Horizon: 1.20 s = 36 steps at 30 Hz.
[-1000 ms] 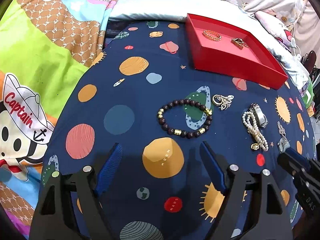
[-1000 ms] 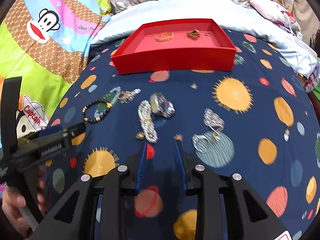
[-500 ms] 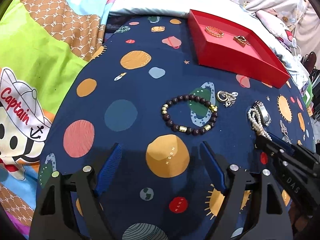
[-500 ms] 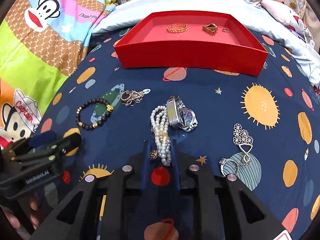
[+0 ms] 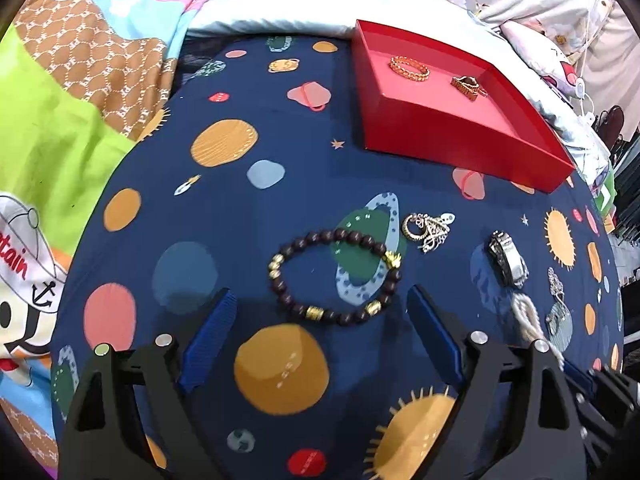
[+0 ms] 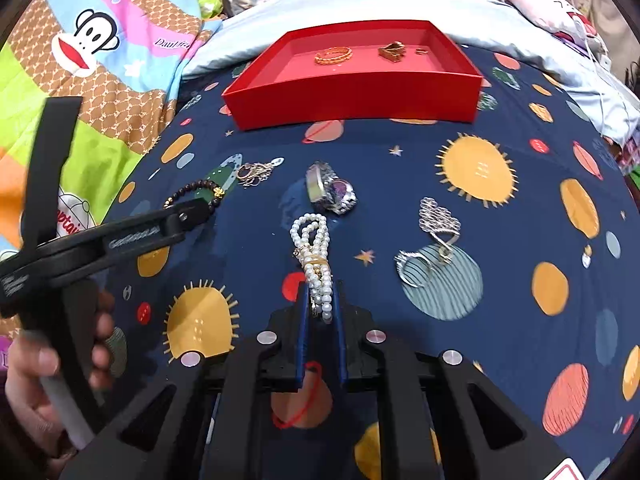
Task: Organize jewelry
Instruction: 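Grasp the pearl bracelet with the right gripper, then grasp the black bead bracelet with the left gripper while the right gripper lifts the pearls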
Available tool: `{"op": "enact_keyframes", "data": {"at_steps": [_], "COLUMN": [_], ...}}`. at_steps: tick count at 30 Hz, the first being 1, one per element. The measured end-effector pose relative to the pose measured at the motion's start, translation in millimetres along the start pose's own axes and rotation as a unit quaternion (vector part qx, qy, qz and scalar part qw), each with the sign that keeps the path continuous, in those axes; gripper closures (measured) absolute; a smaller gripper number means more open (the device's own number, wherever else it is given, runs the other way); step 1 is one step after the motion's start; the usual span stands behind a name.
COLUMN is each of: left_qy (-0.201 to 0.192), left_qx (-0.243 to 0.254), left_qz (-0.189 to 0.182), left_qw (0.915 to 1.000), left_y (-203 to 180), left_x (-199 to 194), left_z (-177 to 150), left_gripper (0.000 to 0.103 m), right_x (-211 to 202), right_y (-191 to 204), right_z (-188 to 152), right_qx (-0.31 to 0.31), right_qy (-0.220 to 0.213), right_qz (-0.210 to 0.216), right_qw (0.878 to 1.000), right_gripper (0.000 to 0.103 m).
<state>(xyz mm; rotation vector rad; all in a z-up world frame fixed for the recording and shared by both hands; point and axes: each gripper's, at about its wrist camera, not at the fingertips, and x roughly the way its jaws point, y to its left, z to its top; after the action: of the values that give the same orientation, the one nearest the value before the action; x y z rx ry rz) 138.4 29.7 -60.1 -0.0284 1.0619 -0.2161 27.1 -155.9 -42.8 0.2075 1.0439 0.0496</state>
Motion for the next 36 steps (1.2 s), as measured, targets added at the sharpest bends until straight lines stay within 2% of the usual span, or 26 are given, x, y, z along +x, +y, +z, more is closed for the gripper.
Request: {"op": "enact_keyframes", "data": {"at_steps": [5, 8, 11, 13, 14, 17, 18, 19, 28, 36], "left_qy": [-0.009, -0.016, -0.019, -0.018, -0.017, -0.007, -0.001, 0.004, 0.006, -0.011], "left_qx": [0.009, 0.027, 0.038, 0.04, 0.04, 0.035, 0.033, 0.03, 0.037, 0.043], "left_qz": [0.011, 0.018, 0.013, 0.006, 0.0, -0.034, -0.054, -0.064, -0.089, -0.115], "left_qw": [0.9999, 0.9993, 0.999, 0.999, 0.9991, 0.9988, 0.998, 0.9975, 0.9953, 0.9923], "left_y": [-8.3, -14.4, -19.0, -21.2, -22.0, -23.2, -23.3, -24.0, -32.0, -38.6], "left_x": [4.7, 4.2, 1.4, -0.8, -1.7, -3.8, -4.3, -4.8, -17.6, -48.6], "left_z": [3.6, 0.9, -1.6, -2.7, -3.1, -4.6, -5.4, -6.7, -17.9, -13.8], "left_gripper": [0.022, 0.033, 0.048, 0.065, 0.069, 0.085, 0.094, 0.096, 0.096, 0.096], "right_x": [-4.5, -4.7, -5.2, -5.1, -5.5, -6.6, -7.4, -7.8, -16.2, -41.3], "right_y": [-3.0, -4.0, -3.3, -3.8, -3.8, -4.0, -4.1, -4.3, -5.4, 0.5], "right_z": [0.6, 0.6, 0.2, 0.3, 0.5, 0.6, 0.7, 0.7, 1.7, 10.7], "right_qx": [0.002, 0.003, 0.001, 0.002, 0.003, 0.003, 0.004, 0.004, 0.008, 0.002], "right_qy": [-0.003, -0.004, -0.004, -0.004, -0.004, -0.006, -0.007, -0.007, -0.016, -0.047], "right_qz": [-0.001, 0.0, -0.001, 0.0, 0.0, 0.0, -0.002, -0.002, 0.003, 0.012], "right_qw": [1.0, 1.0, 1.0, 1.0, 1.0, 1.0, 1.0, 1.0, 1.0, 0.999], "right_gripper": [0.093, 0.093, 0.093, 0.093, 0.093, 0.093, 0.093, 0.093, 0.093, 0.093]}}
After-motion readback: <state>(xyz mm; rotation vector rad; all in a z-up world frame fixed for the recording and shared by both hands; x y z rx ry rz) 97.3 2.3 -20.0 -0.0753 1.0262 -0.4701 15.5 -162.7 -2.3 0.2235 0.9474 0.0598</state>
